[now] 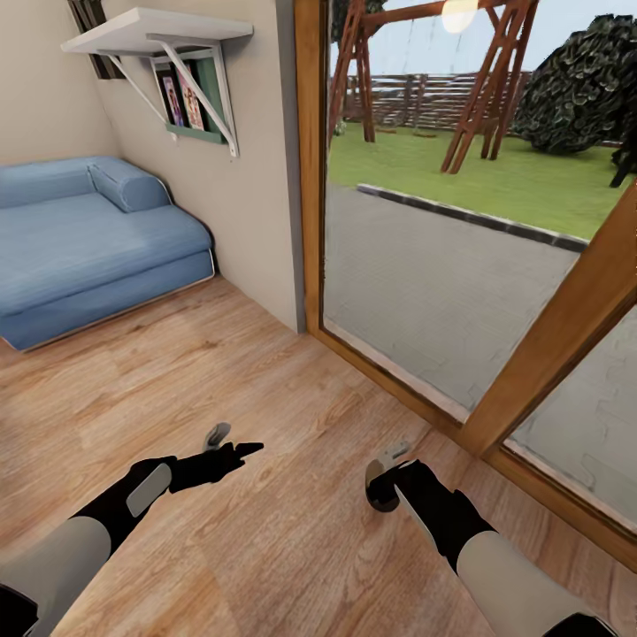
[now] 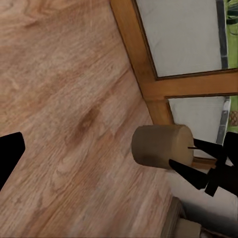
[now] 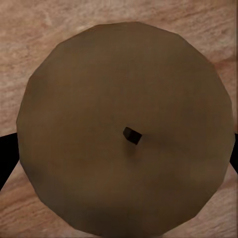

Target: Place each of the two pumpkins and all three candles from the living room inside a cabinet in the living room (use any cabinet), then make sure every cabinet is closed, and position the cauldron so it is next to a table in the living room.

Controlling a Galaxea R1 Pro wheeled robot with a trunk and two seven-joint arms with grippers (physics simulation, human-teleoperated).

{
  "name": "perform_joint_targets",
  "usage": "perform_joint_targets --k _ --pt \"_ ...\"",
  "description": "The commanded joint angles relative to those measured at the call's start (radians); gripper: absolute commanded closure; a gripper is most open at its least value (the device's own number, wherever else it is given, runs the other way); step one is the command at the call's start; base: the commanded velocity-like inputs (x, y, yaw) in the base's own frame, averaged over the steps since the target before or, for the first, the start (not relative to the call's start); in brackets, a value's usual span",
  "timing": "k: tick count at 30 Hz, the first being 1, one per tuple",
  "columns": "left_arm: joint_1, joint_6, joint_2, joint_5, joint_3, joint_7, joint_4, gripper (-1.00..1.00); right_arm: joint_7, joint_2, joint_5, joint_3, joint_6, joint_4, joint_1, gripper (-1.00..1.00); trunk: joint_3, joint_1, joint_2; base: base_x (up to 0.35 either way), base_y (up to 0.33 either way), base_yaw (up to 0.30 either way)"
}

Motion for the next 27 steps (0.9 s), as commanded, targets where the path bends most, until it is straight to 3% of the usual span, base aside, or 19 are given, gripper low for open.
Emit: perform_joint_targets --k 1,7,16,26,27 --pt "-0.006 -0.004 0.006 0.006 0.006 -0.006 -0.006 -1.00 0.002 0.000 -0.006 0.002 0.006 -0.006 -0.006 1.00 0.000 0.000 0.000 0.000 0.000 0.000" --pt "-0.040 0.010 0.023 0.042 0.025 -0.040 -0.040 -1.00 0.001 -0.001 -0.001 0.002 0.018 -0.015 -0.008 1.00 0.000 0.000 0.000 0.000 0.000 0.000" --pt "-0.074 0.014 0.074 0.041 0.078 -0.051 -0.091 -1.00 0.001 -0.001 -0.001 0.001 0.018 -0.018 -0.008 1.00 0.000 0.000 0.000 0.000 0.000 0.000" --pt "-0.073 0.014 0.078 0.041 0.082 -0.050 -0.094 -1.00 0.013 -0.008 -0.002 -0.002 0.030 -0.046 -0.008 1.00 0.000 0.000 0.000 0.000 0.000 0.000" --pt "-0.073 0.015 0.078 0.041 0.082 -0.049 -0.094 -1.00 0.016 -0.009 -0.007 -0.002 0.040 -0.168 -0.007 1.00 0.000 0.000 0.000 0.000 0.000 0.000"
